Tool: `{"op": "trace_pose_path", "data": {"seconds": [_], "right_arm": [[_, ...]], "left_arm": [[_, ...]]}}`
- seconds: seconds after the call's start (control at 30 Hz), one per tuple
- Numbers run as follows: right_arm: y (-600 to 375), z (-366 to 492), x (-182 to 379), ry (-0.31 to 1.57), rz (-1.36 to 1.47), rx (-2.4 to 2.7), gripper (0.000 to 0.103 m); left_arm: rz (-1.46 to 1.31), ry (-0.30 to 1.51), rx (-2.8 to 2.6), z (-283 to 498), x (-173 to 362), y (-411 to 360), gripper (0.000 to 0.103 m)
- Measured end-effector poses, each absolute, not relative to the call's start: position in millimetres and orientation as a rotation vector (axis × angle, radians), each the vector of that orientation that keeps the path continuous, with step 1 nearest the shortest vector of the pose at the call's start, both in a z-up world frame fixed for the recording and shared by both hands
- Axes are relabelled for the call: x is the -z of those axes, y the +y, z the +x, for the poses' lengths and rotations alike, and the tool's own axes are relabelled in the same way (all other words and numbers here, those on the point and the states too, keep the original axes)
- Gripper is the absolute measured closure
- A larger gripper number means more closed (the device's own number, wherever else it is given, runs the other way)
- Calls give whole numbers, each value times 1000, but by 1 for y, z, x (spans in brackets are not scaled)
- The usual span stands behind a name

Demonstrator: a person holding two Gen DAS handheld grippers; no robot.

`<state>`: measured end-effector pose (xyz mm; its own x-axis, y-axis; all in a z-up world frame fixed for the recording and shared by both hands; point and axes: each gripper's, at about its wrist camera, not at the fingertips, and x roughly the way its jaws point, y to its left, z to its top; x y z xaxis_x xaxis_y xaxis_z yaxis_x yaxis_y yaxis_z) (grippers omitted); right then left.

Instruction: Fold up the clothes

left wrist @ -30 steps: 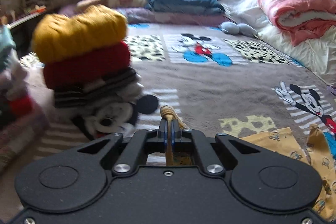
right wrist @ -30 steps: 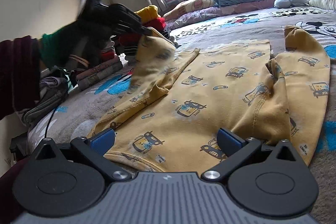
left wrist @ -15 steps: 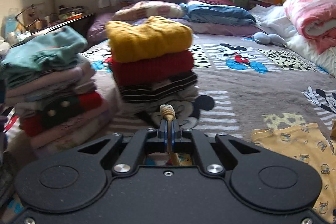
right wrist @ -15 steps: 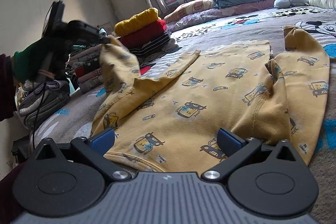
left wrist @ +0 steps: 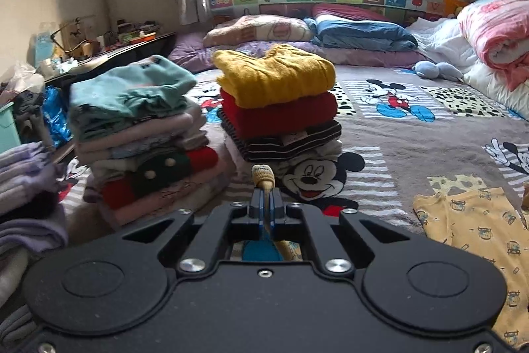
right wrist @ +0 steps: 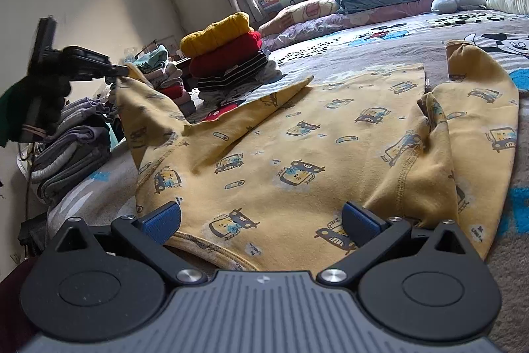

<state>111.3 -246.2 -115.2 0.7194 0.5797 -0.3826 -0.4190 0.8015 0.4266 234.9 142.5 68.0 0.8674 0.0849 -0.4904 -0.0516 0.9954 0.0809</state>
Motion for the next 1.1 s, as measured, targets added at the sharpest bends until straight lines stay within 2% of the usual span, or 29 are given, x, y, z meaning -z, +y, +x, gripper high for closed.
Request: {"op": "trace_pose_path", "data": {"seconds": [0.33, 0.6, 0.77, 0.93, 1.0, 1.07, 1.1], "right_arm": [[-248, 111, 115, 525, 329, -569, 0], [-249, 110, 117, 512, 337, -574, 0], [-246, 107, 115, 500, 317, -543, 5], [-244, 97, 106, 479, 278, -489, 7], [-234, 82, 92, 433, 190, -466, 12], [-208, 60, 73, 369, -6, -473, 24], [-191, 49, 65, 338, -124, -483, 34]], "left_arm": [[-37, 511, -120, 209, -46, 174, 102], [-262, 456, -95, 218, 11, 211, 102], [-399, 482, -90, 225, 52, 230, 102], [-498, 511, -42, 237, 65, 248, 102], [-502, 516, -22, 239, 67, 249, 102], [-507, 524, -7, 241, 69, 249, 102], [-510, 524, -1, 241, 69, 249, 102]]}}
